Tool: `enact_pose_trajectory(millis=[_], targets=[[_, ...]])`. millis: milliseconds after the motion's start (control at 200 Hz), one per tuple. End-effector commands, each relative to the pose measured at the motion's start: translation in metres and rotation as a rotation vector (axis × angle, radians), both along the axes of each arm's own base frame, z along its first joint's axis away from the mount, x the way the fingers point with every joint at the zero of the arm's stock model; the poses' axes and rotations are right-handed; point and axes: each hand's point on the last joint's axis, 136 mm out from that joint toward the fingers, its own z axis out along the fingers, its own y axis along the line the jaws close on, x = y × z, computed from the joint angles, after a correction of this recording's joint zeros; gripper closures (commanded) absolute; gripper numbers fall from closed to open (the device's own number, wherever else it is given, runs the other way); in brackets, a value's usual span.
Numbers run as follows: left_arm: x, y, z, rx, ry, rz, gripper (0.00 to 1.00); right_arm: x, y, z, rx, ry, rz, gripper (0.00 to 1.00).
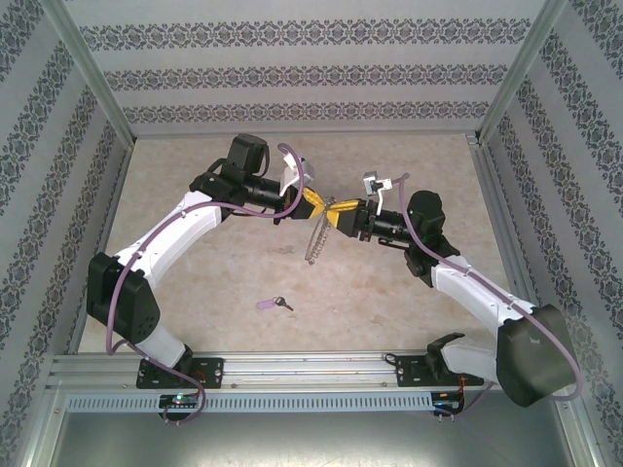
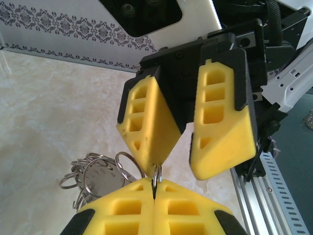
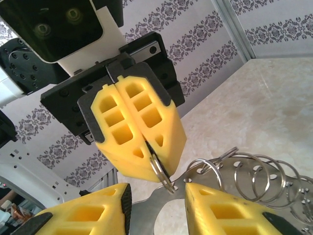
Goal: Put the keys on the keyring
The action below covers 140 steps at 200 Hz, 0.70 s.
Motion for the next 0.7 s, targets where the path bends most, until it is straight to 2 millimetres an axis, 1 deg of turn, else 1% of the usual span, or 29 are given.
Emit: enact_pose_trajectory(millis=[0,210,280,485,510,694], targets=[[-0.0108,-0.0057,0.0126,-0.032,-0.014,-0.056,1.00,0.0020,0.0034,0.0223,0.027,-0.091,-0.006,0.65],[-0.0125,-0.0057,0.0130,-0.033,-0.012,-0.063,1.00,0.0064,0.0042,0.0228,0.028,-0.095,-0.019,0.65],[-0.0124,-0.0061,0.0135,-0.034,-0.011,-0.063,1.00,0.0070,0.0061,0.0247,0.034,-0.096,-0.005,0.67],[-0.0135,-0.0070,0.0142,-0.035,-0.009,-0.067,1.00,0.0079,0.0097,0.0224,0.033,-0.088,0.013,0.75],[-0.0132,-0.0069,0.0138,-0.034,-0.008,-0.066,1.00,0.0081,0.0096,0.0228,0.033,-0.091,0.012,0.76],[-0.0134,-0.0079,0.0131,-0.034,-0.004,-0.069,1.00,0.0044,0.0117,0.0217,0.032,-0.096,0.037,0.94]])
